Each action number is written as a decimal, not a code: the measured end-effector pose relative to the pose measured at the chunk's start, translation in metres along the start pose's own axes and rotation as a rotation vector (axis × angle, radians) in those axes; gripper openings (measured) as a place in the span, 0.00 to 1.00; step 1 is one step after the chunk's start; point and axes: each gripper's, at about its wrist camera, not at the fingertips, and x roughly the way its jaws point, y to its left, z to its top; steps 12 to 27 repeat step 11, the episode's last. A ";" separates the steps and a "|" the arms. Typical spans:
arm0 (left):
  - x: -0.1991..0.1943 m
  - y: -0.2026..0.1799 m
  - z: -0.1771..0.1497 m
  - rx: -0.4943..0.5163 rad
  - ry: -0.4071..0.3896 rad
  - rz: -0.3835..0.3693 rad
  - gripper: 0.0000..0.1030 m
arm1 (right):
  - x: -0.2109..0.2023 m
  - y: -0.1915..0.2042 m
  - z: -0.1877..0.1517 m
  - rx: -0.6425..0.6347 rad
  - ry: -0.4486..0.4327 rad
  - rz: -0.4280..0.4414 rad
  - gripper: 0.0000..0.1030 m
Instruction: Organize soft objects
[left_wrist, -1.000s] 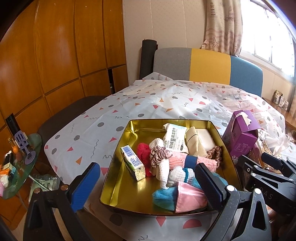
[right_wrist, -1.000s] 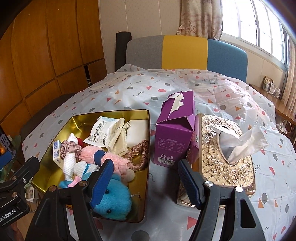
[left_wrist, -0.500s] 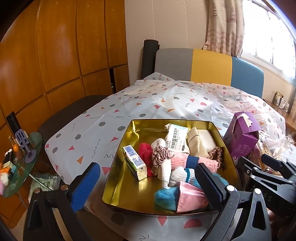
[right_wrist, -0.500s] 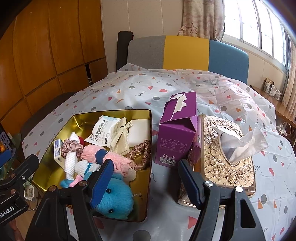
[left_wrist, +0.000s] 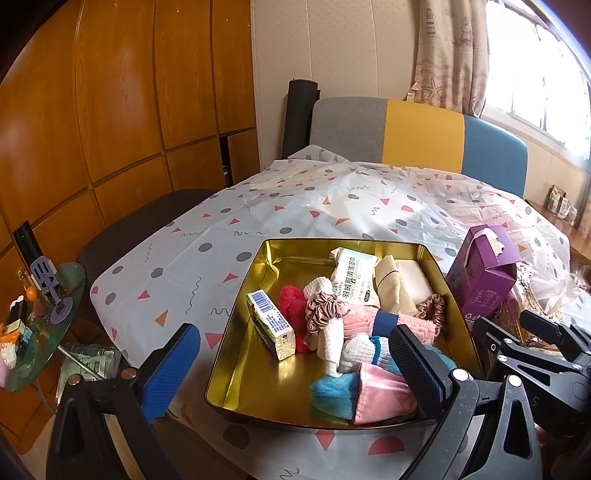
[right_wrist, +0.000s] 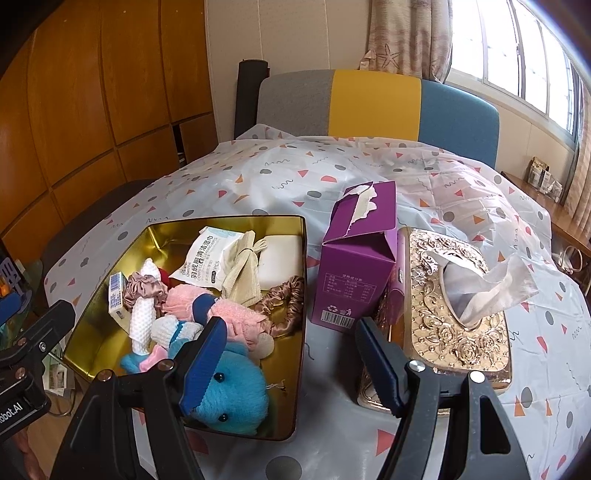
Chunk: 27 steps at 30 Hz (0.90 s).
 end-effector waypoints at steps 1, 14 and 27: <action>-0.001 0.000 0.000 0.001 -0.006 0.003 1.00 | 0.000 0.000 0.000 -0.001 0.000 -0.001 0.71; -0.006 0.005 0.000 -0.012 -0.039 -0.009 0.98 | -0.001 0.000 -0.001 -0.004 -0.008 -0.003 0.71; -0.006 0.005 0.000 -0.012 -0.039 -0.009 0.98 | -0.001 0.000 -0.001 -0.004 -0.008 -0.003 0.71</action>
